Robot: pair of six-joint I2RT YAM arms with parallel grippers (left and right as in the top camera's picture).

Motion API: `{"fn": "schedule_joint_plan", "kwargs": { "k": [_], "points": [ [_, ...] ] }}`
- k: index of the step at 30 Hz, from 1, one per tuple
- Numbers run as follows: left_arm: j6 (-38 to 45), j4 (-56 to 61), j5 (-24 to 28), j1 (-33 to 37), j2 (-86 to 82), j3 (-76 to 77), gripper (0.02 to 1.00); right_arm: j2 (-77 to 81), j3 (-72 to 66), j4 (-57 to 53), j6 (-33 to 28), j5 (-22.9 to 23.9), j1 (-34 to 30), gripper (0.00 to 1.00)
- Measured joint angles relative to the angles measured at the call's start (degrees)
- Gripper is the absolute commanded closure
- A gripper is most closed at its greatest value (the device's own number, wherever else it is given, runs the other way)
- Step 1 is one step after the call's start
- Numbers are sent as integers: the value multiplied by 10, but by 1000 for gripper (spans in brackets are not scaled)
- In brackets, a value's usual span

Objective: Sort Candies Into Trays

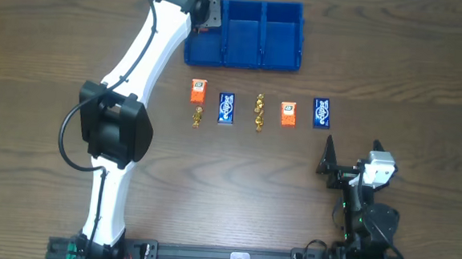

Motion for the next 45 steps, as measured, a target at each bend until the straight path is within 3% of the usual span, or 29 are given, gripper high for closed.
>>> {"fn": "schedule_joint_plan", "kwargs": {
  "k": [1, 5, 7, 16, 19, 24, 30, 45],
  "points": [
    [1, 0, 2, 0, 0, 0, 617, 0, 0, 0, 0, 0, 0, 1],
    [8, 1, 8, 0, 0, 0, 130, 0, 0, 0, 0, 0, 0, 1],
    [12, 2, 9, 0, 0, 0, 18, 0, 0, 0, 0, 0, 0, 1],
    [-2, -62, 23, -7, -50, -14, 25, 0, 0, 0, 0, 0, 0, 1],
    [-21, -45, 13, -34, -181, -113, 40, 0, 0, 0, 0, 0, 0, 1],
    [-38, 78, 4, -73, -364, -347, 73, 0, 0, 0, 0, 0, 0, 1],
    [-41, 156, 0, -63, -279, -514, 82, 0, 0, 0, 0, 0, 0, 1],
    [-41, 217, 50, -51, -170, -525, 152, 0, 0, 0, 0, 0, 0, 1]
  ]
}}
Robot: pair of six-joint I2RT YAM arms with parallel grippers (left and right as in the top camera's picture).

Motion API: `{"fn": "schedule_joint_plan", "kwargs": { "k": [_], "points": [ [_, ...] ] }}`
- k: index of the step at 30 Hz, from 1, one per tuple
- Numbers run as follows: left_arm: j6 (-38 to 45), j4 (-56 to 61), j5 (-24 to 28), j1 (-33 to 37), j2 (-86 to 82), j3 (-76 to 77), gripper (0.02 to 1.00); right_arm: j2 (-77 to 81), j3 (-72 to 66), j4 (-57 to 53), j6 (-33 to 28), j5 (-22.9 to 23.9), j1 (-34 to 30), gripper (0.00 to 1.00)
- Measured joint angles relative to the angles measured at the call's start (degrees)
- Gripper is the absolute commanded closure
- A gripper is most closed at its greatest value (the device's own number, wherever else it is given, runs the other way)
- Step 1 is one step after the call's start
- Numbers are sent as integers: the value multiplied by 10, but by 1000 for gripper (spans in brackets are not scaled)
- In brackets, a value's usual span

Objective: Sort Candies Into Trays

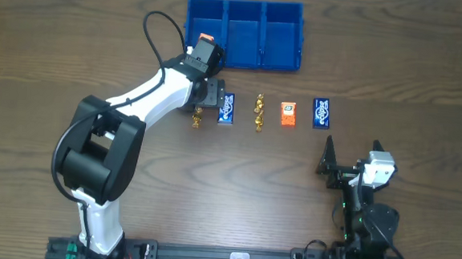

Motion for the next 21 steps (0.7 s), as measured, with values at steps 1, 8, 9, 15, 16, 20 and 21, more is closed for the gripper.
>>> {"fn": "schedule_joint_plan", "kwargs": {
  "k": [1, 8, 9, 15, 16, 20, 21],
  "points": [
    [-1, 2, 1, 0, 0, 0, 189, 0, 0, 0, 0, 0, 0, 1],
    [-4, 4, 4, 11, 0, 0, 557, 0, 0, 0, 0, 0, 0, 1],
    [-1, 3, 4, 11, 0, 0, 586, 0, 0, 0, 0, 0, 0, 1],
    [-4, 4, 5, 12, 0, 0, 730, 0, 0, 0, 0, 0, 0, 1],
    [-4, 5, 4, 12, 0, 0, 744, 0, 0, 0, 0, 0, 0, 1],
    [-5, 5, 5, 12, 0, 0, 763, 0, 0, 0, 0, 0, 0, 1],
    [-5, 3, 5, 12, 0, 1, 770, 0, 0, 0, 0, 0, 0, 1]
  ]
}}
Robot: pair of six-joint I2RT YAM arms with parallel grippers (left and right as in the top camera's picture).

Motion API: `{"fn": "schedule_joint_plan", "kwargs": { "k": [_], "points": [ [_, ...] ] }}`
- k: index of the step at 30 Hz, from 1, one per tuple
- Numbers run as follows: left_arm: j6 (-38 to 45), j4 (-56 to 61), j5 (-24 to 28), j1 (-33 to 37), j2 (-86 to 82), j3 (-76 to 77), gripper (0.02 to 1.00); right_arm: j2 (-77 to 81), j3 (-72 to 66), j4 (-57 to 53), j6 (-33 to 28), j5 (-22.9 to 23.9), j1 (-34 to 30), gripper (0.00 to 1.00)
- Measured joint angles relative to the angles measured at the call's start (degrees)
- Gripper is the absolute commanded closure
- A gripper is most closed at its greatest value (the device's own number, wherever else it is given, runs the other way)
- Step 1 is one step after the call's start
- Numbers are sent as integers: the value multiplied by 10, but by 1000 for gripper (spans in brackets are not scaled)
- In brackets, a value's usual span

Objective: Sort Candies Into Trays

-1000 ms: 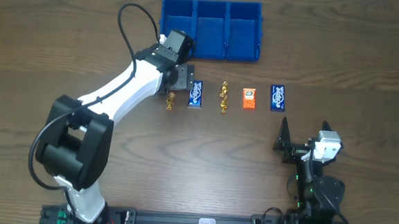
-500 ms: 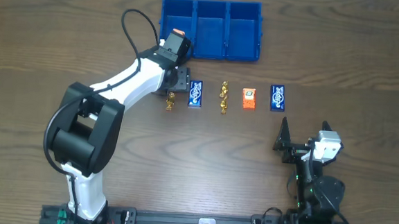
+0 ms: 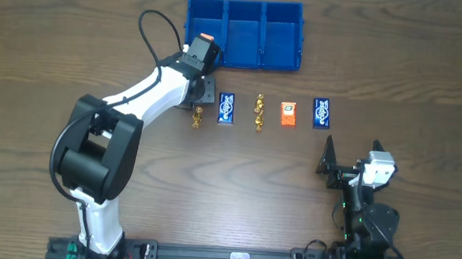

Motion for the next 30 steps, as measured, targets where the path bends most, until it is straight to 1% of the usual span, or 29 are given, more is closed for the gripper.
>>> {"fn": "schedule_joint_plan", "kwargs": {
  "k": [3, 5, 10, 13, 16, 20, 26, 30],
  "points": [
    [0, -35, 0, -1, 0, 23, 781, 0, 0, 0, 0, 0, 0, 1],
    [-4, -81, -7, -5, -3, 66, 779, 0, 0, 0, 0, 0, 0, 1],
    [-12, -164, -44, -21, -49, 216, 774, 0, 0, 0, 0, 0, 0, 1],
    [-2, -158, -66, -18, -70, 324, 774, 0, 0, 0, 0, 0, 0, 1],
    [10, -153, -77, -3, -55, 387, 774, 0, 0, 0, 0, 0, 0, 1],
    [17, -150, -75, 18, 20, 412, 766, 0, 0, 0, 0, 0, 0, 1],
    [18, -158, -46, 40, 118, 405, 759, 0, 0, 0, 0, 0, 0, 1],
    [20, -157, -43, 42, 120, 405, 704, 0, 0, 0, 0, 0, 0, 1]
  ]
}}
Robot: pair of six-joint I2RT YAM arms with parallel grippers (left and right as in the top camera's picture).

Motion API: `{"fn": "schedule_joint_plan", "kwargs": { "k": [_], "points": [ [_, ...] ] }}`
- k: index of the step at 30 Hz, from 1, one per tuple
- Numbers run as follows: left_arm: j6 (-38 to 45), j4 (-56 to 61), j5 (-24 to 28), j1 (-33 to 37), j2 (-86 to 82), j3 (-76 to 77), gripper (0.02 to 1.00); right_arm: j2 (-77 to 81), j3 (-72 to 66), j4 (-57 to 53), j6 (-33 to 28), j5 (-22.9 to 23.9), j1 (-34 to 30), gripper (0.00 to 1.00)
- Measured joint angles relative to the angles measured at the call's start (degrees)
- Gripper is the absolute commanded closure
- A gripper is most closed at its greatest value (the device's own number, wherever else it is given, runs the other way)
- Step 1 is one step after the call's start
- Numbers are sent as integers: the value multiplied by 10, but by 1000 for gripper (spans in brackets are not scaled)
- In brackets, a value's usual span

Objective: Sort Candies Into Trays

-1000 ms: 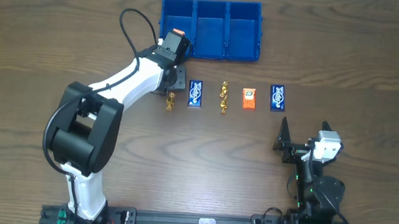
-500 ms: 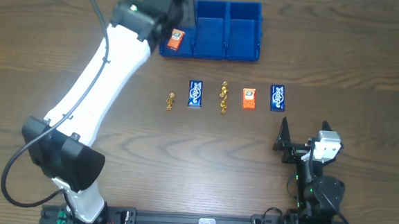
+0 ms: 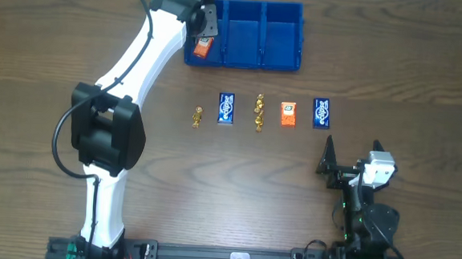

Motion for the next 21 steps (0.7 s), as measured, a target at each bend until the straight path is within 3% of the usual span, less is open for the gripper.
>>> {"fn": "schedule_joint_plan", "kwargs": {
  "k": [4, 7, 8, 10, 17, 21],
  "points": [
    [8, 0, 2, -1, 0, 0, 601, 0, 0, 0, 0, 0, 0, 1],
    [10, 0, 7, -1, 0, 0, 360, 0, 0, 0, 0, 0, 0, 1],
    [9, 0, 9, -1, 0, 0, 165, 0, 0, 0, 0, 0, 0, 1],
    [13, 0, 11, -1, 0, 0, 49, 0, 0, 0, 0, 0, 0, 1],
    [6, 5, 43, -15, 0, 0, 23, 0, 0, 0, 0, 0, 0, 1],
    [-30, 9, 30, -110, -4, 0, 45, 0, 0, 0, 0, 0, 0, 1]
  ]
}}
